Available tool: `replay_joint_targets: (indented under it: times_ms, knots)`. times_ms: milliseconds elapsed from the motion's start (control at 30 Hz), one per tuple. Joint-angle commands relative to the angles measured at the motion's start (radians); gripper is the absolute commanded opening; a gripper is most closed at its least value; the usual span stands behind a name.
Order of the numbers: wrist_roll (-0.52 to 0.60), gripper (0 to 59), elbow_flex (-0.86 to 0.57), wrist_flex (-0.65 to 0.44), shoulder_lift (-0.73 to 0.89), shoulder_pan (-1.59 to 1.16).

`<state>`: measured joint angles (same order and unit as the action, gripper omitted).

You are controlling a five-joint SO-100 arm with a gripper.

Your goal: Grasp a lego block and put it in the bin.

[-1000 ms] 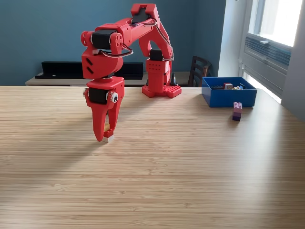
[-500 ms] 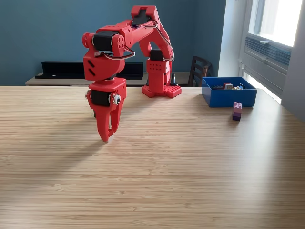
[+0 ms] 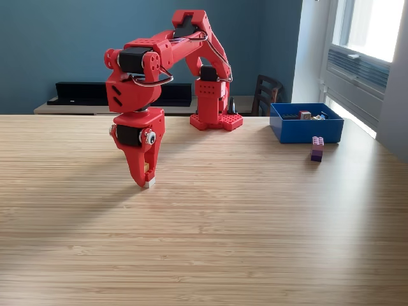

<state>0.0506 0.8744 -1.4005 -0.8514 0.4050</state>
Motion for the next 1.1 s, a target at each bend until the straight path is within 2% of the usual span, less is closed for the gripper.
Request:
replay_joint_targets:
  times_ms: [33,233,300,367,533,733,867,1100]
  knots:
    - [0.018,0.1,-0.057,-0.003,-0.038,0.002]
    - [0.026,0.1,0.097,0.0,-0.048,-0.002]
    - [0.034,0.0,0.032,-0.063,-0.081,0.012]
    - [0.04,0.0,0.003,-0.1,-0.175,-0.017]
    - [0.04,0.0,0.051,-0.153,-0.463,-0.123]
    - [0.031,0.0,0.201,-0.179,-0.739,-0.416]
    - [-0.002,0.0,0.296,-0.179,-0.862,-0.678]
    - [-0.121,0.0,0.43,-0.179,-0.917,-1.103]
